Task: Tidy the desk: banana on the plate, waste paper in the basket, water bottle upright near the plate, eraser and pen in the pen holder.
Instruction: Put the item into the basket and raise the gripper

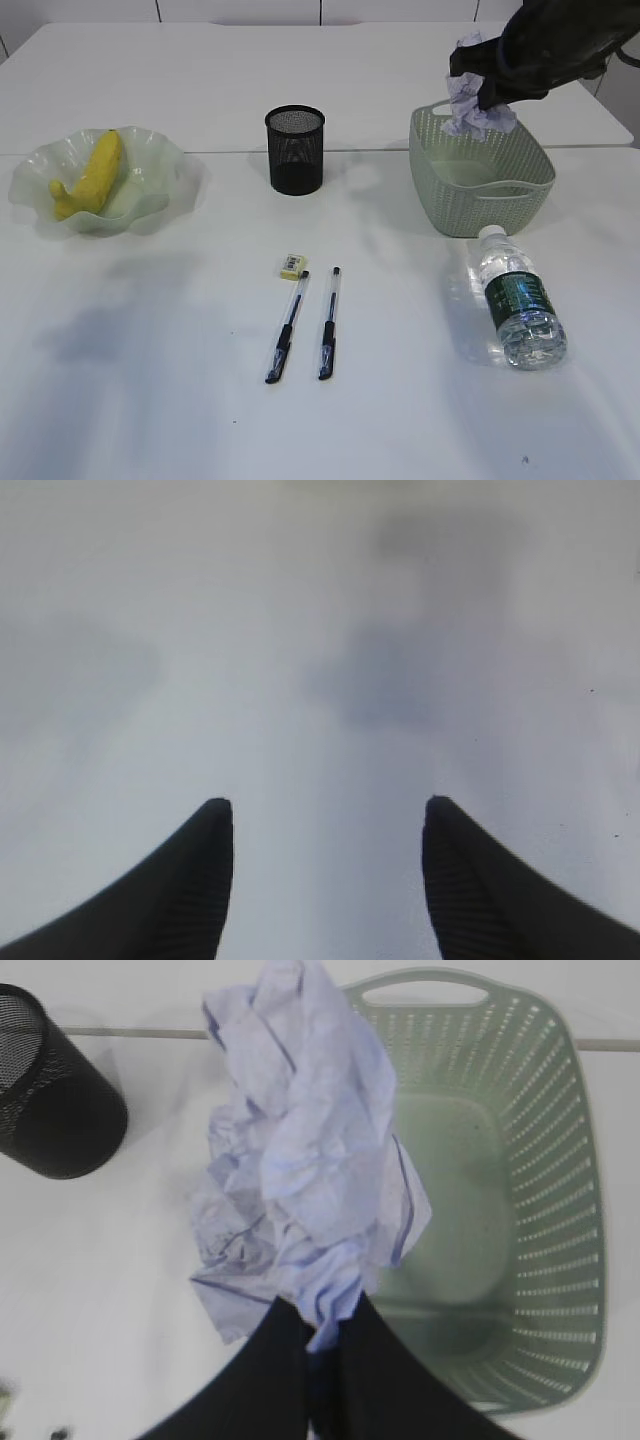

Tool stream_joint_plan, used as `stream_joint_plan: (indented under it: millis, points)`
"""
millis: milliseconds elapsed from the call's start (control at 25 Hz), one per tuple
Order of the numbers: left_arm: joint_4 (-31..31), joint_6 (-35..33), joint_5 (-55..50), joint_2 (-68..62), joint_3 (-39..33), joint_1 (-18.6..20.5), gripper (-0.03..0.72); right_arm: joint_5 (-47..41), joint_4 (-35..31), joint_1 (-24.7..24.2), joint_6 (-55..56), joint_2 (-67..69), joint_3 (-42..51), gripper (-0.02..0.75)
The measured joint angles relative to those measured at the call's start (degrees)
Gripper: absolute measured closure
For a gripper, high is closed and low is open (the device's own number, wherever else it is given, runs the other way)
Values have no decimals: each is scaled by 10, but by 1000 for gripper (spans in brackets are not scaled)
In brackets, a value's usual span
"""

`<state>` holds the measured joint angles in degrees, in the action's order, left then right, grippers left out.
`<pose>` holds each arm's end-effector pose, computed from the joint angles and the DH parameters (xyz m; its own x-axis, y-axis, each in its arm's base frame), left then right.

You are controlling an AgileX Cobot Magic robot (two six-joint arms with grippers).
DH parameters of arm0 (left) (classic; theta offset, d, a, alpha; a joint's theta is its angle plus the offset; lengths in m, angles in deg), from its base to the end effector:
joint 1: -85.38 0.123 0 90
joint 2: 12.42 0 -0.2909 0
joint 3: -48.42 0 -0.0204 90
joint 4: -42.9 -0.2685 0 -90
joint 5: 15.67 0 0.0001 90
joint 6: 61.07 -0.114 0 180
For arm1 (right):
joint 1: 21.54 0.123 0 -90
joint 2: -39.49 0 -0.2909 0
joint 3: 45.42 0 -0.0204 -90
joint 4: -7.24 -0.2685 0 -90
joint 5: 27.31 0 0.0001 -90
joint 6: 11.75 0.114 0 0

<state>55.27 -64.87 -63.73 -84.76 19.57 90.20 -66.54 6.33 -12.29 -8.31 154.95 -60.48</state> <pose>0.2384 0.0019 0.2720 -0.8477 -0.1499 -0.5089 -0.0675 0.9819 -0.1768 0.4603 0.0761 0.2703 -0.7620 -0.0509 -0.6455 -0.1124 0.9922 0.0545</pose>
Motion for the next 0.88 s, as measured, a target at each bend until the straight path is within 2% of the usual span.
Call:
stream_joint_plan:
  millis: [240, 640, 720, 880]
  points:
    - [6, 0, 0, 0, 0, 0, 266, 1, 22, -24, 20, 67, -42, 741]
    - [7, 0, -3, 0, 0, 0, 275, 2, 69, -25, 36, 133, -80, 729]
    - [7, 0, -3, 0, 0, 0, 276, 2, 89, -25, 53, 137, -80, 693]
    - [9, 0, -5, 0, 0, 0, 276, 2, 112, -25, 67, 140, -80, 524]
